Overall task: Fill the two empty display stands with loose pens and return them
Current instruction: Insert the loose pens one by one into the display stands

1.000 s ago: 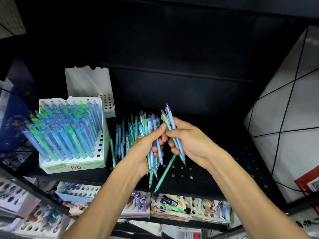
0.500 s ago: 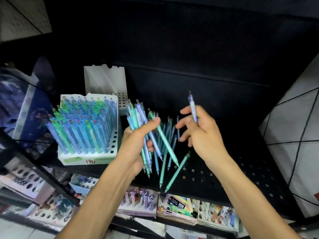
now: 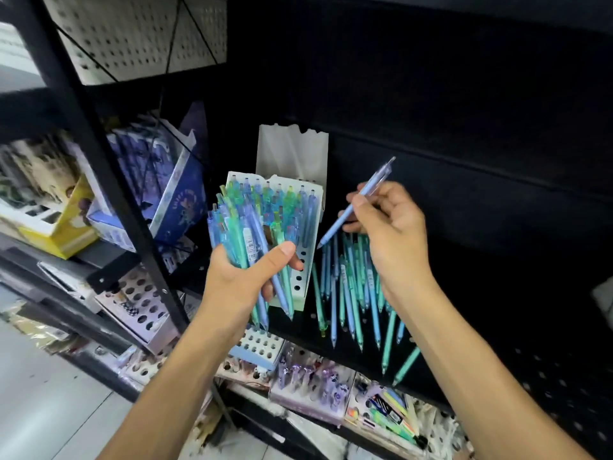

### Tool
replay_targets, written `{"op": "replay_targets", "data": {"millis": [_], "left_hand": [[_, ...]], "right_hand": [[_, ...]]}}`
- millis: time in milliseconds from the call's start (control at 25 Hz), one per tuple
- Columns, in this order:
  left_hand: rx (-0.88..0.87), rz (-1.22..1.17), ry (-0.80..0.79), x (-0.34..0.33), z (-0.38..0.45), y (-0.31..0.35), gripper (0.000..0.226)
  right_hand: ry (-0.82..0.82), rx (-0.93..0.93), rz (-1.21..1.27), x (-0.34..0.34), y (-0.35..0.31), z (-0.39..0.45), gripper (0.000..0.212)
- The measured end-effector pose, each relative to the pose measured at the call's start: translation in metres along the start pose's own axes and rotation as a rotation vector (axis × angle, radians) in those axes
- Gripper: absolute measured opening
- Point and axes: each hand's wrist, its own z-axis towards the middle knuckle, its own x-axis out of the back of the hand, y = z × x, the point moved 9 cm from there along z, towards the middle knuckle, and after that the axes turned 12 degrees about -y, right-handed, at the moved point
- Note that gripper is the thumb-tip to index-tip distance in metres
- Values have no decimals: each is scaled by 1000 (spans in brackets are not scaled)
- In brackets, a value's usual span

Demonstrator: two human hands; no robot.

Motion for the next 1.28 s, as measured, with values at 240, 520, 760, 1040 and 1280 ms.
{"op": "replay_targets", "data": {"millis": [240,520,760,1040,1280], "left_hand": [[-61,-36,47,15,-5,8,21],[-54,-50,33,24,-1,5,16],[-58,-78,42,24,-1,8,16],[-48,-87,49,22,-1,8,18],[-39,-85,60,17,-2,7,21]], "right_hand": [[-12,49,-495,-36,10,16,23],[-78,48,-829,-49,18,25,15],[-74,24,-785,-50,24,24,15],[-171,49,-1051,-64,15,29,24],[-164,-45,-1175,-48,16,43,15]]}}
